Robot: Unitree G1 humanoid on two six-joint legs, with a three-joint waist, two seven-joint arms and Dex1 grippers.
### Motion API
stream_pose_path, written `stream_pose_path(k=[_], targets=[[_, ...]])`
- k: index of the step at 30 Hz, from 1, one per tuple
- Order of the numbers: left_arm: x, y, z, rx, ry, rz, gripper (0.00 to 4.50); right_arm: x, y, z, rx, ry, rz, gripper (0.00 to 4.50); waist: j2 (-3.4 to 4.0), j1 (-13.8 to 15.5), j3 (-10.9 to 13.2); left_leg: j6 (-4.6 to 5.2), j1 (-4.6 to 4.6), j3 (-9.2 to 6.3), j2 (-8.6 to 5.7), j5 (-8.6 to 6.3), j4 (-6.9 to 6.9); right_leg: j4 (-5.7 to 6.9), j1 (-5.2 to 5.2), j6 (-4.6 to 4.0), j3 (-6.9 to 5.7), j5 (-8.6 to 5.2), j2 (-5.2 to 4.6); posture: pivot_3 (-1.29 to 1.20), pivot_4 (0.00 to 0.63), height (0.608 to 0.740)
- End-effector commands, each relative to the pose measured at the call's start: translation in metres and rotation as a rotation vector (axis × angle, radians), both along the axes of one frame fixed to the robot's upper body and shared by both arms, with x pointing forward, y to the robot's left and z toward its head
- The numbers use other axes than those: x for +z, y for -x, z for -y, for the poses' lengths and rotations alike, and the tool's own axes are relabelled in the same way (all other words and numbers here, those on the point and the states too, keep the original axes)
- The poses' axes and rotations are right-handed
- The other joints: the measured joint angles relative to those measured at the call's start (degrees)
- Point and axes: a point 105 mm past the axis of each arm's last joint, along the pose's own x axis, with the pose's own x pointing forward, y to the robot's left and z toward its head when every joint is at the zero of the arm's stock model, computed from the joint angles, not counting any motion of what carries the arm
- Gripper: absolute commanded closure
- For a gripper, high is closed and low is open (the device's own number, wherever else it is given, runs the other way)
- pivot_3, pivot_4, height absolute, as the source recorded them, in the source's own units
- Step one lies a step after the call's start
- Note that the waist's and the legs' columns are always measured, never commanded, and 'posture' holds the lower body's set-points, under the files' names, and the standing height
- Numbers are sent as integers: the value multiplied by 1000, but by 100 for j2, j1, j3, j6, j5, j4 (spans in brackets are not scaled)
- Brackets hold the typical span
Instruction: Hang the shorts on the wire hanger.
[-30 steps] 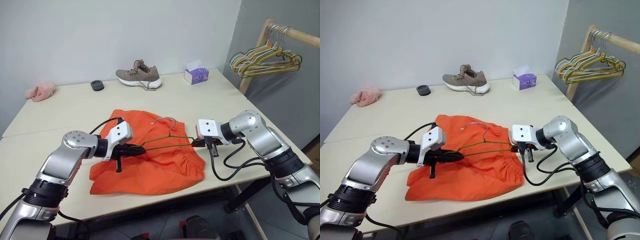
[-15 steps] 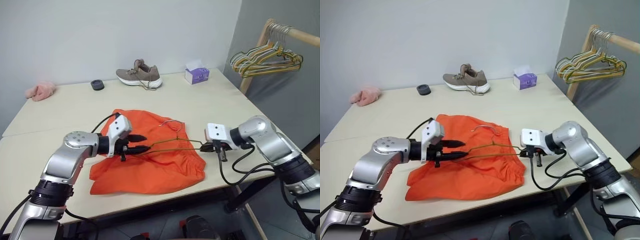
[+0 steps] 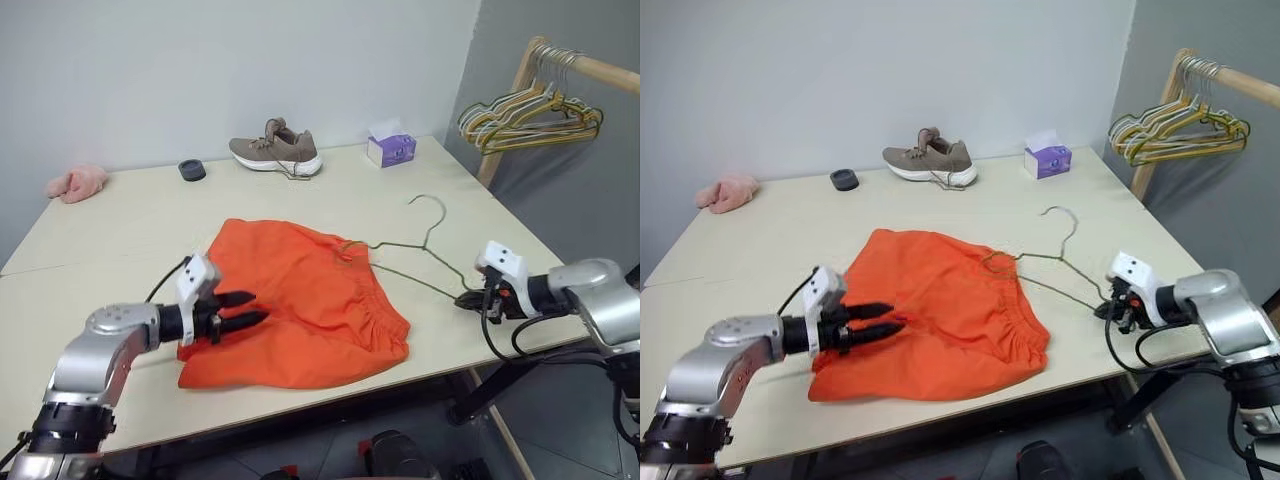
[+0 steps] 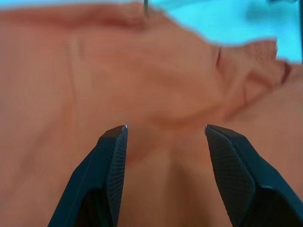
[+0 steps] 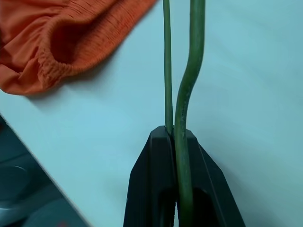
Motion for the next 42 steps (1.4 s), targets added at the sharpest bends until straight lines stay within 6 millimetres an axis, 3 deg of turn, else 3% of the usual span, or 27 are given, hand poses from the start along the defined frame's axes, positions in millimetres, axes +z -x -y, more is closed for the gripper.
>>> stream_pose_path(k=[1, 6, 13, 17, 25, 29, 42], targets=[[10, 1, 6, -41, -4, 67, 1753, 6, 4, 0, -63, -40, -22, 4500, 0, 4, 0, 0, -1, -1, 0, 0, 1, 0, 0, 0, -2, 0, 0, -336, 0, 740], [13, 6, 14, -86, -28, 136, 1753, -7, 2, -2, -179, -80, -81, 4500, 2, -8, -1, 0, 0, 2, 0, 0, 2, 2, -1, -1, 0, 2, 0, -323, 0, 740], [11, 11, 17, -83, -55, 161, 1753, 6, 3, 5, -287, -187, -97, 4500, 10, 33, -1, 0, -21, 2, -1, 0, 2, 0, -15, -3, -4, 1, 0, -308, 0, 740], [14, 8, 23, -73, -61, 214, 1753, 3, 8, 11, -340, -194, -120, 4500, 11, 54, -1, 1, -22, 5, -2, 0, 3, 0, -15, -3, -8, 1, 0, -311, 0, 740], [23, -5, 30, -49, -73, 298, 1753, -14, 28, -8, -265, -174, -219, 4500, 15, 93, -3, 1, -22, 12, -1, 0, 4, 1, -15, -2, -6, 1, 3, -310, 0, 740], [27, -8, 30, -47, -82, 322, 1753, -5, 28, -20, -210, -197, -204, 4500, 15, 94, -3, 1, -22, 9, -1, 0, 4, 1, -14, -2, -8, 1, 4, -306, 1, 740], [27, -17, 22, 5, -126, 379, 1753, 8, 23, -19, -140, -147, -139, 4500, 15, 188, -3, 1, -25, 9, -1, 0, 4, -1, -16, -2, -9, 1, 4, -290, 0, 740]])
